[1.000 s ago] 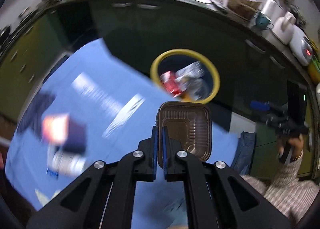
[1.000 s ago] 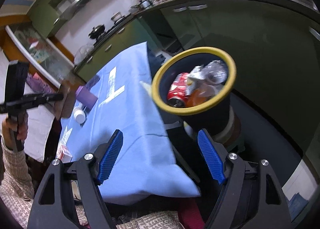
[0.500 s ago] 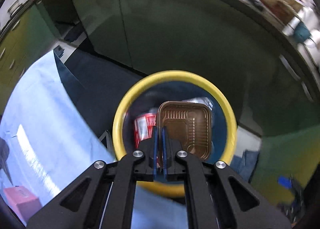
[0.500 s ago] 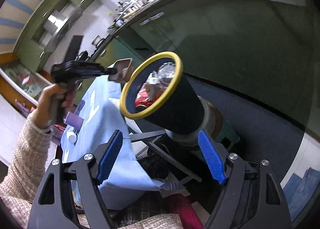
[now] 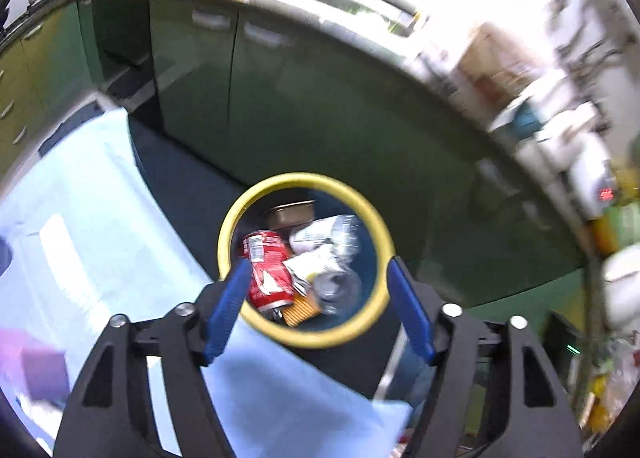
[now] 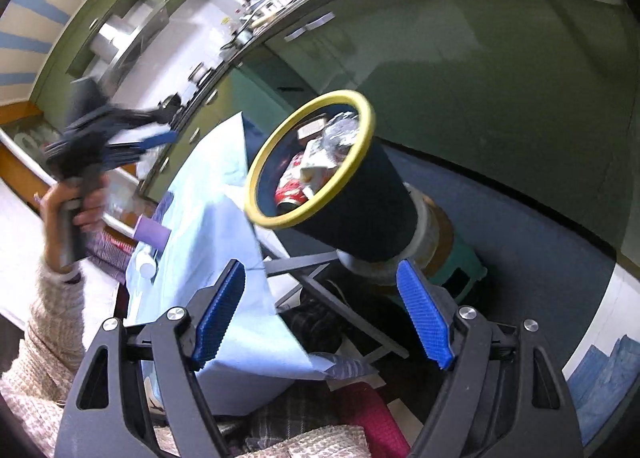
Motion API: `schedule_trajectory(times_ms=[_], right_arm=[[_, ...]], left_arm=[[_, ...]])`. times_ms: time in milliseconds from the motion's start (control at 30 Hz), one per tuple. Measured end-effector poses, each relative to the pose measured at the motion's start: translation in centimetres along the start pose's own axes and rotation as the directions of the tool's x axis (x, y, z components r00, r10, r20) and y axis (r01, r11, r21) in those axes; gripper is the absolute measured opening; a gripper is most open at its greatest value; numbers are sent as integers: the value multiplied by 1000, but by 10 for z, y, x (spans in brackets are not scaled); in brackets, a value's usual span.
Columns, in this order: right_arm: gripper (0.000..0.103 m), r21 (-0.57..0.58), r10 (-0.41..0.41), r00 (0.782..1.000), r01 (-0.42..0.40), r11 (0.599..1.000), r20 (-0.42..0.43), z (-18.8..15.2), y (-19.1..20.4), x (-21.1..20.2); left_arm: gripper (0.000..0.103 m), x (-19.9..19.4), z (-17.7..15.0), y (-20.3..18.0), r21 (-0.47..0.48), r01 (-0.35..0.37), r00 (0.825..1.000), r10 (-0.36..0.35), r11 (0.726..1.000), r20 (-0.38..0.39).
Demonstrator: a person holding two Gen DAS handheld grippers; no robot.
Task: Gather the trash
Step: 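Carry the brown tray over the bin and open the left tool, then grasp the purple cream box with the right tool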
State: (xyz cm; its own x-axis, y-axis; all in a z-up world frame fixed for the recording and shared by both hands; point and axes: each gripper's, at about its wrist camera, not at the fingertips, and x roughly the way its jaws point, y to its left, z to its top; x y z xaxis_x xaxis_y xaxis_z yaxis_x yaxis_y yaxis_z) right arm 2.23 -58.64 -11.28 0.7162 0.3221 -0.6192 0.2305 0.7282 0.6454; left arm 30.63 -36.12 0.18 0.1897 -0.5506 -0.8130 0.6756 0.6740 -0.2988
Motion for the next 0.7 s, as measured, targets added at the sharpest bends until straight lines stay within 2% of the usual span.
schedule_trajectory(times_ms=[100,167,200,233,267,300,367,433,467,567,600,633,700], right_arm=[[79,-59,4,999,-6,998,-38,0,22,11],[79,-112,-2,997,-6,994,-72,1,41,20],[79,-142,-7,996,-6,990,-89,1,52,25],[79,-176,-12,994,-7,984,-106,3,64,30],[79,-224,-19,991,-11,975,-129,5,81,37],[79,-275,-23,988,-21,961,-154,8,101,44],[79,-361,-32,982,-39,932,-188,11,137,56],[79,-451,-39,977,-62,890,-212,14,180,68],[79,-503,-37,974,-82,861,-223,16,206,76],[79,-622,-27,969,-135,771,-245,18,275,99],[80,-651,-13,967,-160,742,-254,19,294,108],[83,-693,11,964,-200,692,-267,20,321,122],[88,-755,25,964,-223,616,-264,20,355,143]], left_arm=[[78,-67,-34,19,7,34,994,-35,999,107],[83,-107,-61,37,7,0,982,-2,1000,189],[85,-131,-79,50,0,-39,968,37,999,248],[86,-149,-95,63,-10,-85,951,84,996,298],[87,-171,-115,80,-32,-153,921,154,988,357],[88,-186,-129,91,-53,-192,898,197,980,392],[89,-210,-158,119,-114,-243,848,268,963,457],[90,-233,-191,161,-206,-271,790,340,940,510],[90,-238,-203,177,-248,-280,765,372,927,526],[90,-245,-233,221,-350,-292,707,448,890,548],[90,-247,-240,232,-372,-290,692,462,882,555],[90,-247,-248,244,-394,-287,677,476,873,562],[90,-248,-263,264,-432,-279,646,500,858,577]])
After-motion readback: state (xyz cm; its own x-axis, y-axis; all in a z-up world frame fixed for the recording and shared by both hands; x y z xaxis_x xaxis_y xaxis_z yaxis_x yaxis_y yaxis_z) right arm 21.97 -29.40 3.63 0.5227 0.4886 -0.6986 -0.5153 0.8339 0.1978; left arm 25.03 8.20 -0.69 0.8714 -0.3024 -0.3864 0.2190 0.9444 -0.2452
